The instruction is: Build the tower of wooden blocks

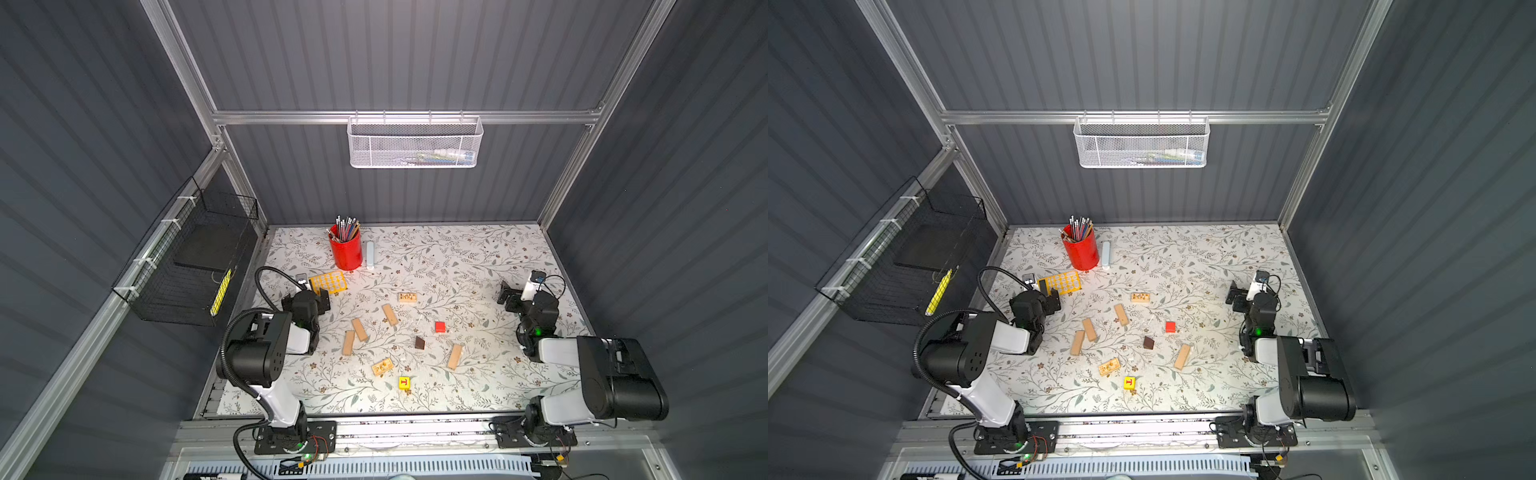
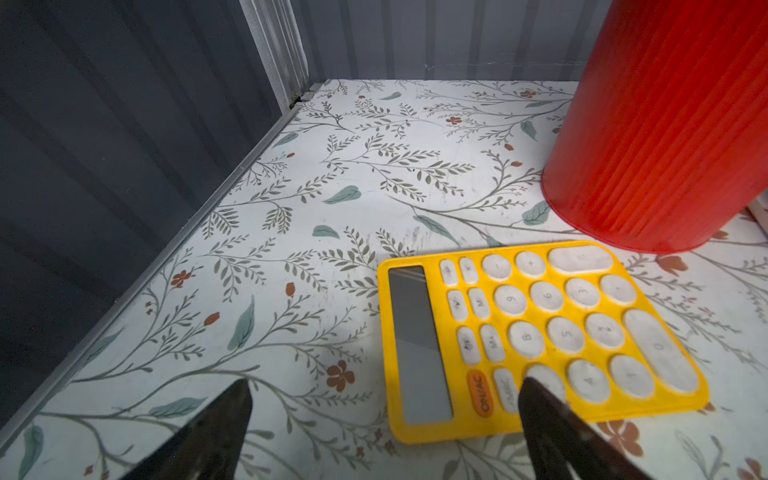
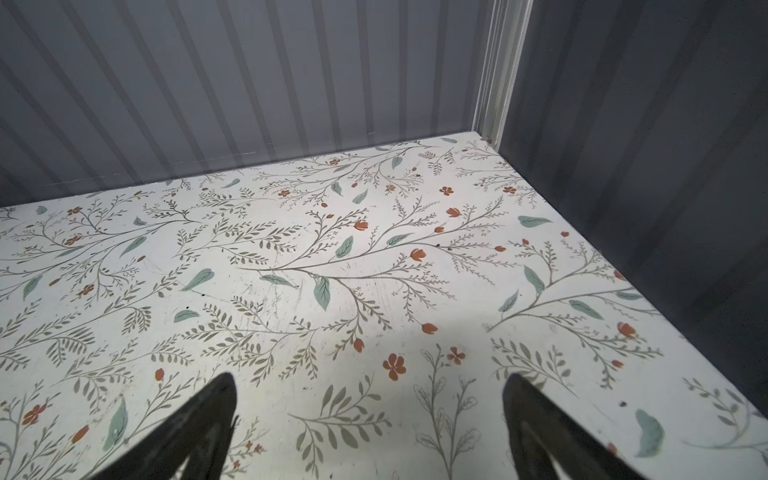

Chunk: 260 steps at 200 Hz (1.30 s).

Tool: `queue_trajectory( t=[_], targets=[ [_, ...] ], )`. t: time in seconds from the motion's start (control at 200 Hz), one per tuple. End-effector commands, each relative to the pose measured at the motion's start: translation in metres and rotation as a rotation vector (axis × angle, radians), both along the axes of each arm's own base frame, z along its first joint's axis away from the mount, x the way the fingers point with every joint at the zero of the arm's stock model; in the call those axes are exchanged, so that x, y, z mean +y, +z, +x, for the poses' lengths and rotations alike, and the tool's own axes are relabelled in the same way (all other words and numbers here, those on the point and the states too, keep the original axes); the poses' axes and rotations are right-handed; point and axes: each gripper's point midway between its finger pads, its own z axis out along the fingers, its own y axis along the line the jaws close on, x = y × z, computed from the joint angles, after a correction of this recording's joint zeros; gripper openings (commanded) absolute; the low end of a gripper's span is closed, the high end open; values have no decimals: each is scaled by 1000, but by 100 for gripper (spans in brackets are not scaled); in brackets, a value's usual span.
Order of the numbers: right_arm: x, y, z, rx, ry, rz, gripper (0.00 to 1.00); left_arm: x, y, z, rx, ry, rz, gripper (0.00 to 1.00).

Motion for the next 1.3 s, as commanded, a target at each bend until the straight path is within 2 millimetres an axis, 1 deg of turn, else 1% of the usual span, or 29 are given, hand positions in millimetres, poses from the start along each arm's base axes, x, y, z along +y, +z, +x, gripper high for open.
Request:
queue_trajectory(
  t=[0.0,0.82,0.946,1.076,1.151,1.296],
  targets=[
    [1,6,3,-21,1,-10,99,0,5,3,-15,-6,-5,100],
    [1,7,3,-21,3,-11,99,0,6,3,-17,-8,-5,100],
    [-1,6,1,-28,-12,-8,99,0,6,3,-19,-9,-5,100],
    [-4,9,-3,-49,-35,-6,99,-2,16,1,-26,-18,-8,100],
    [-8,15,-6,-65,-59,-6,99,-1,24,-2,-32,-18,-7,100],
    [-8,33,-9,-60,-60,-8,99,3,54,-14,-82,9,-24,100]
  ],
)
